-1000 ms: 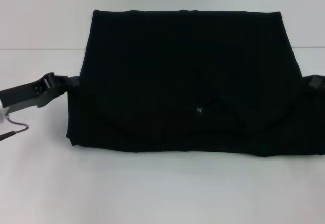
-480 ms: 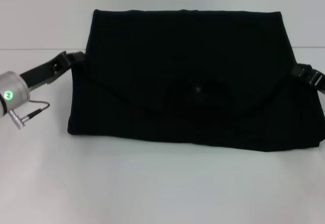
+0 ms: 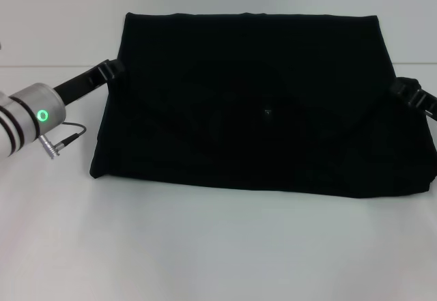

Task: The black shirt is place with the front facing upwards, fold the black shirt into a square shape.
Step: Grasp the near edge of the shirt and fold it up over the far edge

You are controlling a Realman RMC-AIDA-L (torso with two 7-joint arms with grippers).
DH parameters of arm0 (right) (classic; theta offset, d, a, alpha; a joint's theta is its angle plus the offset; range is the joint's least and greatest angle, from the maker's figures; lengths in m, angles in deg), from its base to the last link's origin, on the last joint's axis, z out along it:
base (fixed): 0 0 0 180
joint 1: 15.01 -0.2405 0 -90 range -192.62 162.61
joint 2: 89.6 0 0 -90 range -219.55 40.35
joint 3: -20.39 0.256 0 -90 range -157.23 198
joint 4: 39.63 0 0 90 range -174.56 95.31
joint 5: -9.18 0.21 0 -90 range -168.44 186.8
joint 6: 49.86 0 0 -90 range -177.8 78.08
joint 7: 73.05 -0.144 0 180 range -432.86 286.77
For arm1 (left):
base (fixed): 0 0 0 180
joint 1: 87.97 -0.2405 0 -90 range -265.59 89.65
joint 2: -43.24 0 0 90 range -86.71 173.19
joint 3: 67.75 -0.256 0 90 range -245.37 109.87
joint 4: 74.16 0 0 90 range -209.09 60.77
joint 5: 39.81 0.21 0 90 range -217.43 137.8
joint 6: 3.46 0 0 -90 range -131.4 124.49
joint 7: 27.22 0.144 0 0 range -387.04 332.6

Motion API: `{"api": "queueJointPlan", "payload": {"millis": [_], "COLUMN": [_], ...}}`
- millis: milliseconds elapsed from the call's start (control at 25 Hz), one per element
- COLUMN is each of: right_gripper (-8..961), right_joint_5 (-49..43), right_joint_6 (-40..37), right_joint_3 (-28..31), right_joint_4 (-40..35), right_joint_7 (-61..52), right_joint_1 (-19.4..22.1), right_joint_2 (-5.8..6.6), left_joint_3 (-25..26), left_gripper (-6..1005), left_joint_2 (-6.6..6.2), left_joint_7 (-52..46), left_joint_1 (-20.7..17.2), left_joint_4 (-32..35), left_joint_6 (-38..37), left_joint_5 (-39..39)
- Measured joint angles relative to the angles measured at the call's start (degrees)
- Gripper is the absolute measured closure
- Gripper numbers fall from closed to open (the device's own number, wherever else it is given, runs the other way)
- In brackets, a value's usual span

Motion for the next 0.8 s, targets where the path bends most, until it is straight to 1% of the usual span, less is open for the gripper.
{"api": "queueJointPlan", "payload": {"millis": [240, 440, 560, 600, 800], "right_gripper": [868, 868, 867, 867, 866], "right_joint_5": [3.0, 3.5, 3.5, 3.6, 3.7], "right_joint_6": [3.1, 6.4, 8.1, 8.7, 11.3], "right_joint_3": [0.0, 0.0, 0.0, 0.0, 0.0], "right_joint_4": [0.7, 1.6, 2.5, 2.6, 3.4], "right_joint_7": [3.9, 6.0, 7.2, 7.8, 8.9], "right_joint_1": [-1.0, -1.9, -2.4, -2.6, -3.4], "right_joint_2": [-0.14, -0.33, -0.41, -0.43, -0.55], "left_joint_3": [-0.1, -0.1, -0.1, -0.1, 0.0], "left_gripper": [998, 997, 997, 997, 994], "left_joint_2": [0.69, 1.73, 1.80, 1.80, 1.91], "left_joint_7": [2.0, 5.0, 7.5, 9.9, 14.7], "left_joint_1": [1.8, 2.3, 3.0, 3.5, 4.3], "left_joint_4": [-0.1, -0.6, -2.7, -4.1, -5.7], "left_joint_6": [4.9, 7.8, 9.7, 10.5, 10.7], "left_joint_5": [-0.1, -0.2, -1.3, -2.0, -3.1]}}
